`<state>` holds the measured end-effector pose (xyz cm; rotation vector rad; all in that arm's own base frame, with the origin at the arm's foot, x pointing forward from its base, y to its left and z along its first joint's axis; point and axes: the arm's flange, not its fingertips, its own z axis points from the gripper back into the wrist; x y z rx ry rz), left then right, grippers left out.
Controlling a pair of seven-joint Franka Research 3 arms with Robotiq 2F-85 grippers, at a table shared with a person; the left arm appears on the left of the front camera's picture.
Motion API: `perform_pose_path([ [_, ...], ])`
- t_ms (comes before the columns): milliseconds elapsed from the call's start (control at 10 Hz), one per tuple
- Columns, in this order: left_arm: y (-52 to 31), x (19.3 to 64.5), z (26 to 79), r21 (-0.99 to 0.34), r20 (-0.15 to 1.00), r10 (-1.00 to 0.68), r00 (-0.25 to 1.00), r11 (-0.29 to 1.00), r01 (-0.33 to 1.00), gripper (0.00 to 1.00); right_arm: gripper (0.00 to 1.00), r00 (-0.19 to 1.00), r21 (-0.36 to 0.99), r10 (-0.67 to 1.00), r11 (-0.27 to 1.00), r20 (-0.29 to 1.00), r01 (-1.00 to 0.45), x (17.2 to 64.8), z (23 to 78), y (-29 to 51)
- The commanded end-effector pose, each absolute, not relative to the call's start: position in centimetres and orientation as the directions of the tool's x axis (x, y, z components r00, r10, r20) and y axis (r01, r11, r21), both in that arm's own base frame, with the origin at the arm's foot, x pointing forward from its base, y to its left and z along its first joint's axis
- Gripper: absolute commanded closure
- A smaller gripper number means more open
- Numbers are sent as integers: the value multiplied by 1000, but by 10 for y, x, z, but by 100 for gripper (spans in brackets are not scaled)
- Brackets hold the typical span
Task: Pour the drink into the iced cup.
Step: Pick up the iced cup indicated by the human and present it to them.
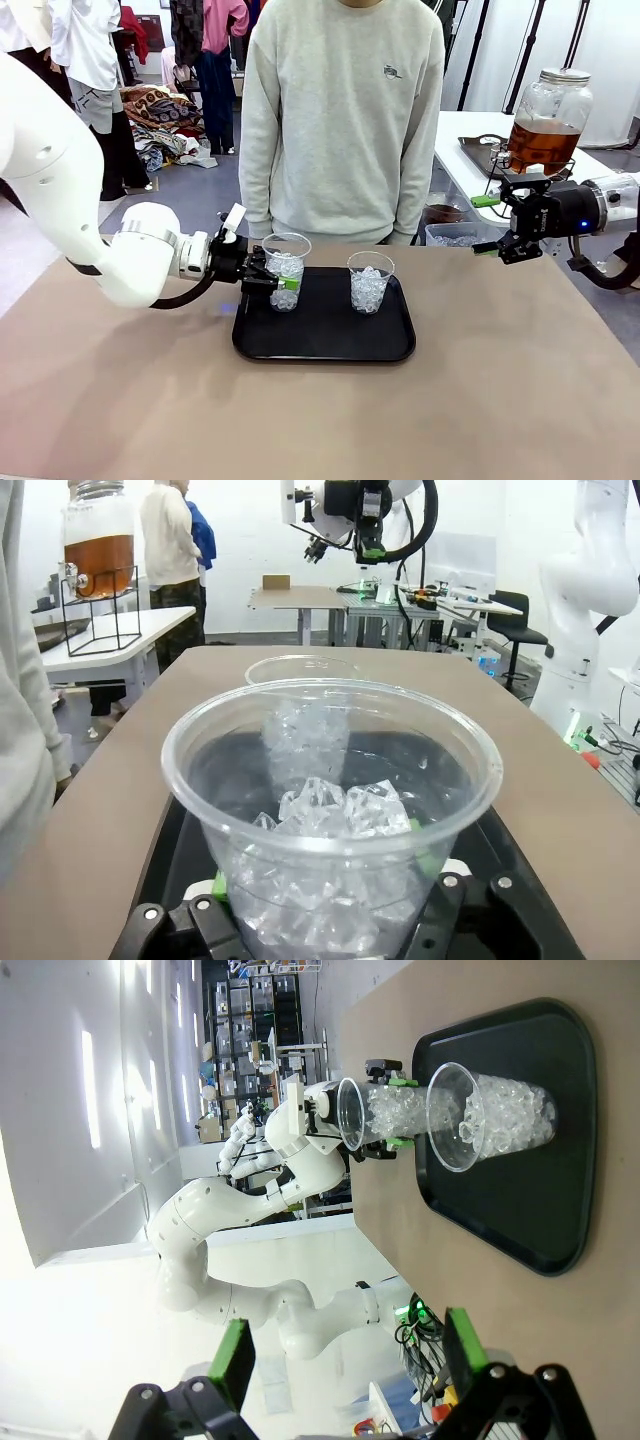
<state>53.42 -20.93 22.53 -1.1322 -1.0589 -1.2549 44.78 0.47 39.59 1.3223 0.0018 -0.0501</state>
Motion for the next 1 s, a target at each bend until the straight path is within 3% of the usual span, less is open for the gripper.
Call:
perform_pose_path([
  [0,-215,538,226,-53,990,-131,52,1,999,52,0,999,969,-41,245,-30,39,448,397,6],
  [400,-212,532,239,-54,994,-91,54,4,999,52,0,999,969,-41,245,-30,39,448,397,6],
  [900,-220,543,333,-55,998,-43,54,1,999,52,0,999,969,-41,245,-30,39,448,397,6],
])
